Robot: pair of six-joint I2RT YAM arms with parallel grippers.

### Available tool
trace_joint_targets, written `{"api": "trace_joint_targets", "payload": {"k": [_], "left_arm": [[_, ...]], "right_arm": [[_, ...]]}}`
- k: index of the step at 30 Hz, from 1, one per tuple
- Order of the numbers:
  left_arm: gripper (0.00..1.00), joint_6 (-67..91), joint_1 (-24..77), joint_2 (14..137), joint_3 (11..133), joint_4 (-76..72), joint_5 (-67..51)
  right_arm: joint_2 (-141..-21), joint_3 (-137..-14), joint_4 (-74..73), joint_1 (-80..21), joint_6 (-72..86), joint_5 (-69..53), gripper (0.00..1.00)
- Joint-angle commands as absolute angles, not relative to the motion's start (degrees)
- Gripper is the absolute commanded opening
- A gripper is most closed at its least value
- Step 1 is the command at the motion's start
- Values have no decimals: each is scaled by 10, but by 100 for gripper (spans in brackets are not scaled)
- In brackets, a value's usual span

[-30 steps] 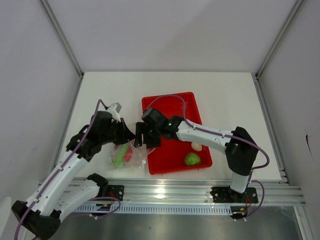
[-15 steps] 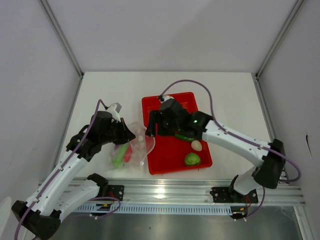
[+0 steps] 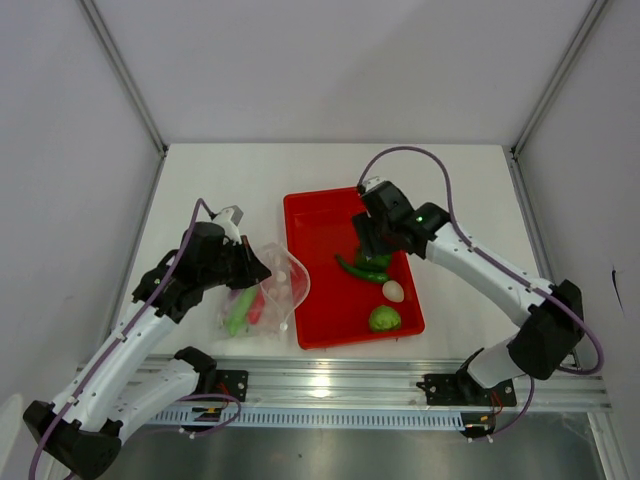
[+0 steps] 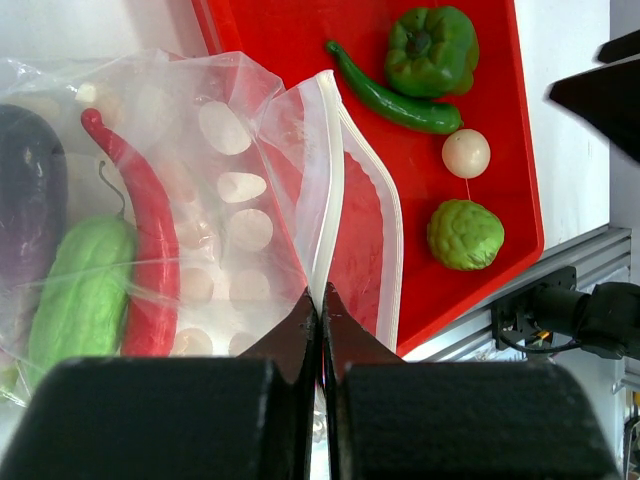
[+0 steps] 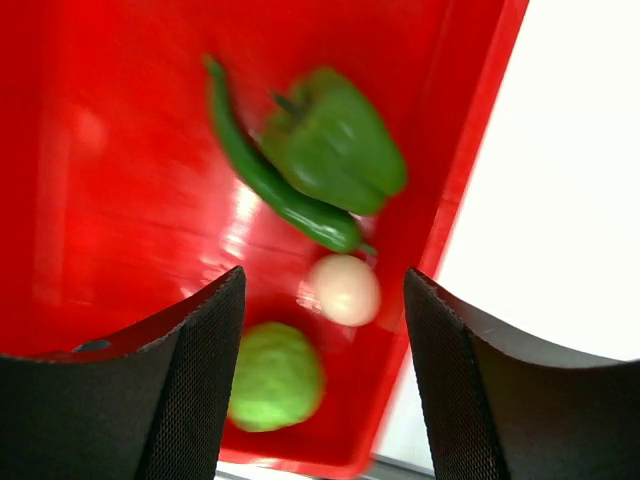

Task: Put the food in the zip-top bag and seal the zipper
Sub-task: Pick up the fake vegetable from the bin.

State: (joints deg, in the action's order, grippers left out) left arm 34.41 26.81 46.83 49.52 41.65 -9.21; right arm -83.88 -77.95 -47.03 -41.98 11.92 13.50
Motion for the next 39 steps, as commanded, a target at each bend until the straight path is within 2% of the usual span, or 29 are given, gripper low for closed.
{"api": "trace_joint_targets", "payload": {"k": [1, 7, 15, 23, 32, 39], "left_arm": [[0, 336, 265, 468, 500, 399, -96], [0, 332, 265, 464, 504, 406, -90], [1, 330, 265, 459, 501, 412, -83], [1, 328, 265, 452, 500, 417, -81], [1, 324, 265, 450, 504, 421, -80], [0, 324, 265, 454, 504, 419, -80]], "right_arm": [[-868, -752, -494, -421, -15, 179, 66], [-891, -718, -428, -438, -89, 135, 61], [-943, -672, -391, -493, -180, 160, 55], [-1005, -657, -339, -498, -204, 170, 49], [-1039, -660, -297, -504, -233, 220, 50], [-1016, -662, -278, -522, -243, 236, 51]]}}
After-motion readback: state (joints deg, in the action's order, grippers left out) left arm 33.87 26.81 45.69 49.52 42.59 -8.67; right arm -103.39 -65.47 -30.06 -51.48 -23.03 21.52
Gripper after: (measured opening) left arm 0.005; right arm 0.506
